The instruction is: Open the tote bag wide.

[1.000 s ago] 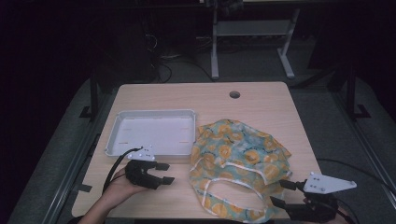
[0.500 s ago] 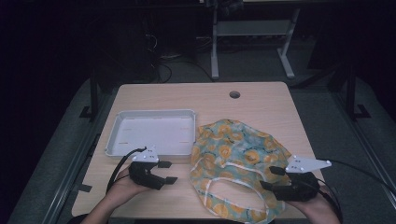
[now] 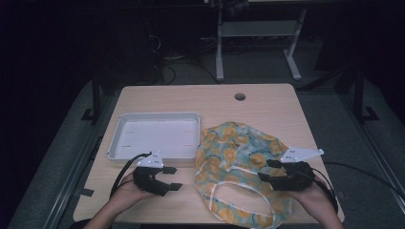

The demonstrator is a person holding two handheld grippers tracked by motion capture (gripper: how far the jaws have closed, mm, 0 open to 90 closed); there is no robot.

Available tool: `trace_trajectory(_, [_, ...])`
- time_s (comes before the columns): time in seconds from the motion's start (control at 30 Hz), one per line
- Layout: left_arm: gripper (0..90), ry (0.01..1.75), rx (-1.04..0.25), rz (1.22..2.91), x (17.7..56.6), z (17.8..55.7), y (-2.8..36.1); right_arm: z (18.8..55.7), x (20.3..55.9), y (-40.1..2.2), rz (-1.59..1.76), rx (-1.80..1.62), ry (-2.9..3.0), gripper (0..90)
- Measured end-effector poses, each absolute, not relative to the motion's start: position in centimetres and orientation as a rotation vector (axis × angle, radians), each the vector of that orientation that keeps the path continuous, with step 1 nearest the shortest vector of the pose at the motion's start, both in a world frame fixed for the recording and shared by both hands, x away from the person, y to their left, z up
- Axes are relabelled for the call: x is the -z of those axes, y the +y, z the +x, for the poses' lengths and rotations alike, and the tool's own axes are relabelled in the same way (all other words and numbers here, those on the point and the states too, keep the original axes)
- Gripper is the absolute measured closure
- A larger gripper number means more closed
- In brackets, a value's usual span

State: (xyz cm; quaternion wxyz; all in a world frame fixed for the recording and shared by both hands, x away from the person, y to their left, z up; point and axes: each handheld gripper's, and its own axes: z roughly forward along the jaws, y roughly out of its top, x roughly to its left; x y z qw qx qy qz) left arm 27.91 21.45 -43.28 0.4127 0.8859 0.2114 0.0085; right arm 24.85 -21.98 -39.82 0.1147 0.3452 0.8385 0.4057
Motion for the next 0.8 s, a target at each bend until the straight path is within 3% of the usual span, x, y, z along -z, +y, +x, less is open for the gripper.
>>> trace_trajectory(0.3, [35.8,0.543,-0.027,2.218,43.2,27.9,21.6,23.7,40.7,-23.2,1.043,-1.055,2.411,38.4])
trace_trajectory(0.63, [35.8,0.542,-0.016,2.230,43.4,27.9,21.5,25.1,43.3,-23.4,1.023,-0.889,2.471,31.3])
trace_trajectory(0.8, [35.8,0.540,-0.014,2.233,43.5,27.9,21.5,25.5,42.9,-23.6,1.022,-0.914,2.430,29.8])
